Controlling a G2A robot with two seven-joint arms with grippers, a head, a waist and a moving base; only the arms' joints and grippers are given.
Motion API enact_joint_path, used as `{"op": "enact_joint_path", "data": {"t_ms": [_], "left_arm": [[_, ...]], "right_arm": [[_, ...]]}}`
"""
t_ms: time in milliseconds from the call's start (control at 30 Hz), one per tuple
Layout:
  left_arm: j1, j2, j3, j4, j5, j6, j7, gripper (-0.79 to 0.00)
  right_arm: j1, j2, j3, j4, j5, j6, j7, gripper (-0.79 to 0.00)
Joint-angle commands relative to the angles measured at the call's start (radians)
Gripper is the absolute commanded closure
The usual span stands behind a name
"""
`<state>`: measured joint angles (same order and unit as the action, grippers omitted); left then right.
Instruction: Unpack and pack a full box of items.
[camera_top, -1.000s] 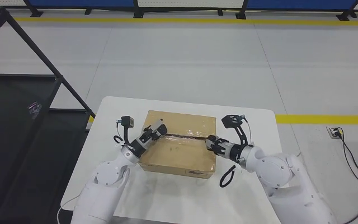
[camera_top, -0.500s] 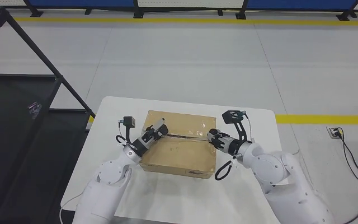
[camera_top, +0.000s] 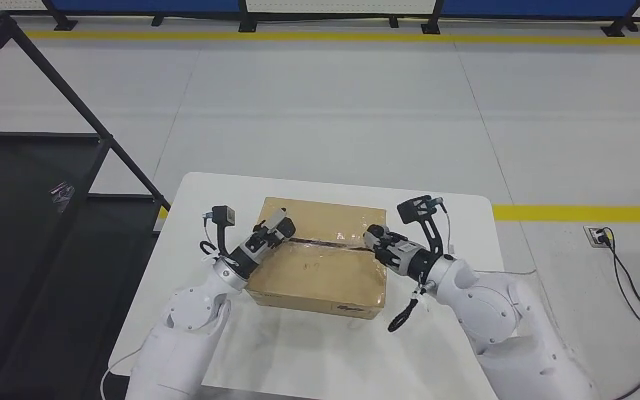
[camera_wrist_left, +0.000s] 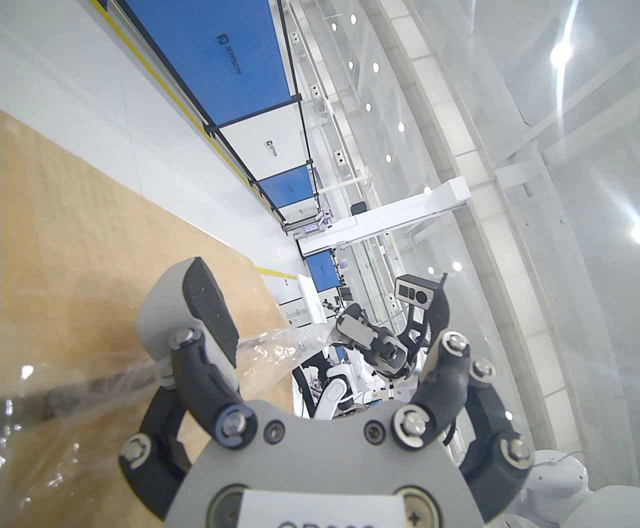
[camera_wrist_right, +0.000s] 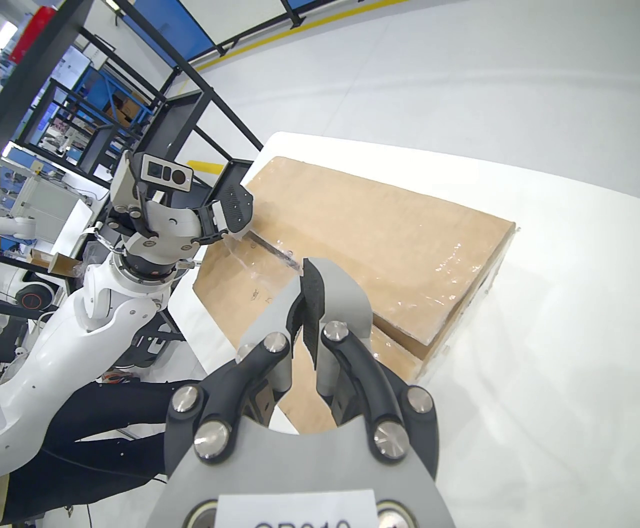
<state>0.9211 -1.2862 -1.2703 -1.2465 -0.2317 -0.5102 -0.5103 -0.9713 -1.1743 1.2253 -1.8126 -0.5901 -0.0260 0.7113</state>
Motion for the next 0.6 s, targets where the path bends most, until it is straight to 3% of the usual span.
{"op": "enact_joint_path", "data": {"t_ms": [0,333,567], "left_arm": [[0.002,0.000,-0.001,-0.002,-0.002,0.000,-0.003,-0.785],[-0.001,-0.001,0.007,0.002,-0.006,-0.002,-0.011,-0.785],[-0.002,-0.002,0.011,0.006,-0.011,-0.008,-0.019,-0.785]], "right_arm": [[-0.007,0.001,0.003,-0.009,-0.004,-0.002,-0.002,0.000],[-0.036,0.003,-0.001,-0.046,-0.080,-0.067,-0.099,0.000],[-0.018,0.000,-0.013,-0.028,-0.136,0.000,-0.097,0.000]]}}
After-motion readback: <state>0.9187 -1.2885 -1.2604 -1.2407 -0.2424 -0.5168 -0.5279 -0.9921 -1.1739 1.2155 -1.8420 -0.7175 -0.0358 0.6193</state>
